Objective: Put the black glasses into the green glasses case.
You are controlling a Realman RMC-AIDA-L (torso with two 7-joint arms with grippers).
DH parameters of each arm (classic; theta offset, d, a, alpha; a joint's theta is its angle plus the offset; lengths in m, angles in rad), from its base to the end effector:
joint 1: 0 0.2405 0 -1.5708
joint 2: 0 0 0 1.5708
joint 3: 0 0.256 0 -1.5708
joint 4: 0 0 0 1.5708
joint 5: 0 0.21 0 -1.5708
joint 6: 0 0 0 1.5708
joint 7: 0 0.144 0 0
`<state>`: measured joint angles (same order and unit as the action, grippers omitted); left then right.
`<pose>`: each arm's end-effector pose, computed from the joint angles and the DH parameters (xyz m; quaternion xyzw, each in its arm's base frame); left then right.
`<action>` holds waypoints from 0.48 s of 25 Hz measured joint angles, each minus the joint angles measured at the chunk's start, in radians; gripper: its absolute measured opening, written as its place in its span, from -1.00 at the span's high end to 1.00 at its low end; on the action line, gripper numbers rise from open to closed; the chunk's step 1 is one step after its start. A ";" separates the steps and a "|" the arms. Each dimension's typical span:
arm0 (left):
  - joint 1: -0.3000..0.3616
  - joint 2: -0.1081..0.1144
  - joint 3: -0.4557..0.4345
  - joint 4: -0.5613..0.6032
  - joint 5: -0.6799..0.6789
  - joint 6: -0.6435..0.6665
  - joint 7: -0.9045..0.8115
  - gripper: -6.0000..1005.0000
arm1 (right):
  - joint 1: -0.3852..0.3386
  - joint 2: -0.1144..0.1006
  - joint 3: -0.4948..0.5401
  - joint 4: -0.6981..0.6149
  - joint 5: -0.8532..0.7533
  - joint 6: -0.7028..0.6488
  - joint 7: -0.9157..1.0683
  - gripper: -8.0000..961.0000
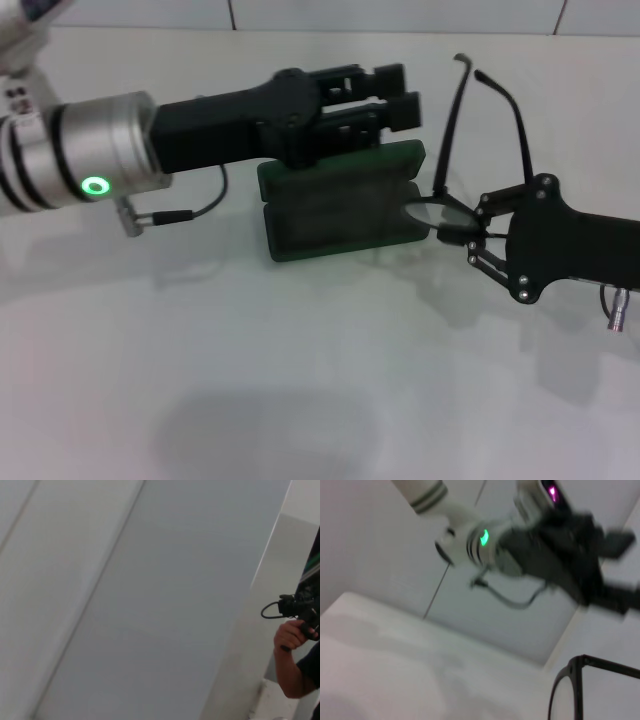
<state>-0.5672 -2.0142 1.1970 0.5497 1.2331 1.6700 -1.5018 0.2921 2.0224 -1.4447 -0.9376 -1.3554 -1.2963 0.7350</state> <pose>-0.1787 0.3299 0.0031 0.8718 0.2047 0.4450 0.0113 0.2150 0.3086 -0.0213 -0.9334 -0.1672 0.2336 0.2150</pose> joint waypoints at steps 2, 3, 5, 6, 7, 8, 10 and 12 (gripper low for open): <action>-0.039 -0.001 -0.004 -0.029 0.034 -0.009 -0.037 -0.12 | 0.005 0.000 -0.001 0.060 0.057 -0.018 -0.090 0.73; -0.058 0.000 -0.003 -0.043 0.050 -0.012 -0.055 -0.12 | 0.020 0.001 -0.003 0.141 0.131 -0.054 -0.206 0.73; -0.101 0.000 -0.002 -0.075 0.084 -0.014 -0.083 -0.12 | 0.027 0.001 -0.002 0.169 0.147 -0.070 -0.233 0.73; -0.116 -0.002 -0.002 -0.083 0.099 -0.014 -0.092 -0.12 | 0.030 0.001 -0.002 0.182 0.151 -0.076 -0.244 0.73; -0.130 -0.006 -0.001 -0.088 0.117 -0.015 -0.101 -0.12 | 0.031 0.000 -0.002 0.186 0.152 -0.079 -0.249 0.73; -0.141 -0.009 -0.001 -0.092 0.130 -0.016 -0.111 -0.12 | 0.031 0.000 -0.007 0.192 0.153 -0.083 -0.265 0.73; -0.154 -0.014 -0.002 -0.092 0.157 -0.018 -0.136 -0.12 | 0.031 0.001 -0.008 0.193 0.153 -0.085 -0.273 0.73; -0.169 -0.018 -0.001 -0.092 0.185 -0.022 -0.169 -0.12 | 0.030 0.002 -0.010 0.197 0.153 -0.092 -0.295 0.73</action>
<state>-0.7362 -2.0321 1.1962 0.4574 1.4179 1.6482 -1.6704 0.3222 2.0249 -1.4548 -0.7403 -1.2026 -1.3883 0.4396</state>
